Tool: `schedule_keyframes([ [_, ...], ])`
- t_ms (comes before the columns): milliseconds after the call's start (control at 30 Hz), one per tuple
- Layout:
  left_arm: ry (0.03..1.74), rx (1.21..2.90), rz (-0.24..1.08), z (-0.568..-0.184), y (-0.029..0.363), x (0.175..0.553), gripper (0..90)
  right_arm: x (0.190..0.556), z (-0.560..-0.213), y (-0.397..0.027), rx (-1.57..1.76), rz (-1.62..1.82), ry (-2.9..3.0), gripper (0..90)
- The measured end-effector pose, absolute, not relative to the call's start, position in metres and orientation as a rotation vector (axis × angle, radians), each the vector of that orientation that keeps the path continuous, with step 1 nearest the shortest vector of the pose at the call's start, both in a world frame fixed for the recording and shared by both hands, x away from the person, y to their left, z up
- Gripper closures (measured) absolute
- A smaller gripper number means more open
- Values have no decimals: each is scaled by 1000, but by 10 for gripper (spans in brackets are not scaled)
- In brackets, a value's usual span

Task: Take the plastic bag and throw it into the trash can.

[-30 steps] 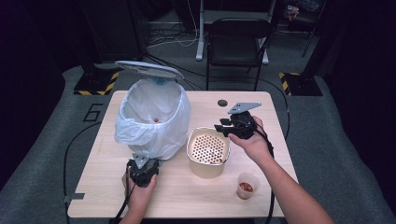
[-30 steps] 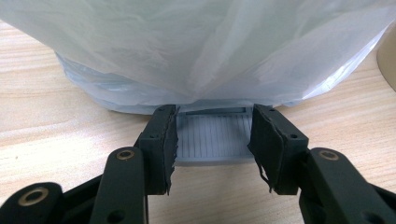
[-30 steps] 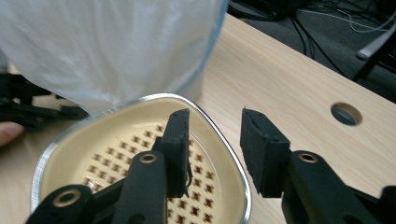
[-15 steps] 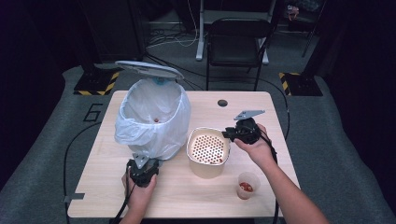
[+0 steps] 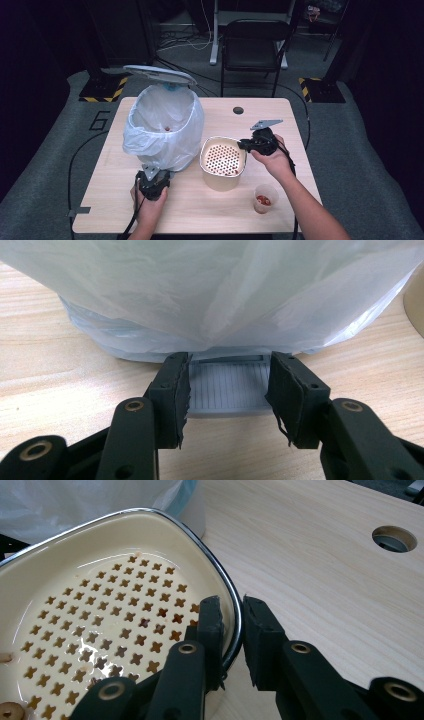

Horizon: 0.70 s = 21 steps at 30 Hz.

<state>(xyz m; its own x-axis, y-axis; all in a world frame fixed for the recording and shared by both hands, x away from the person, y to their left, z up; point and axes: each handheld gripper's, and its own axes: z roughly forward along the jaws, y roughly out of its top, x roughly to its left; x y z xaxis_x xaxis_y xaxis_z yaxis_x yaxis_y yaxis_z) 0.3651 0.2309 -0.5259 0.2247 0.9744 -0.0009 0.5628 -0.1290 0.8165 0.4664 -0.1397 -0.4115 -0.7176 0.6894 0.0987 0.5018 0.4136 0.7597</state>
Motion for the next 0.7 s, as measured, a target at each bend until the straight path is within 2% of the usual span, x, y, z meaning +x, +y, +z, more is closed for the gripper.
schedule_keyframes([
  [700,1427,1785,740,-526,231,365,514,442,-410,-138,980,1201,2508,806],
])
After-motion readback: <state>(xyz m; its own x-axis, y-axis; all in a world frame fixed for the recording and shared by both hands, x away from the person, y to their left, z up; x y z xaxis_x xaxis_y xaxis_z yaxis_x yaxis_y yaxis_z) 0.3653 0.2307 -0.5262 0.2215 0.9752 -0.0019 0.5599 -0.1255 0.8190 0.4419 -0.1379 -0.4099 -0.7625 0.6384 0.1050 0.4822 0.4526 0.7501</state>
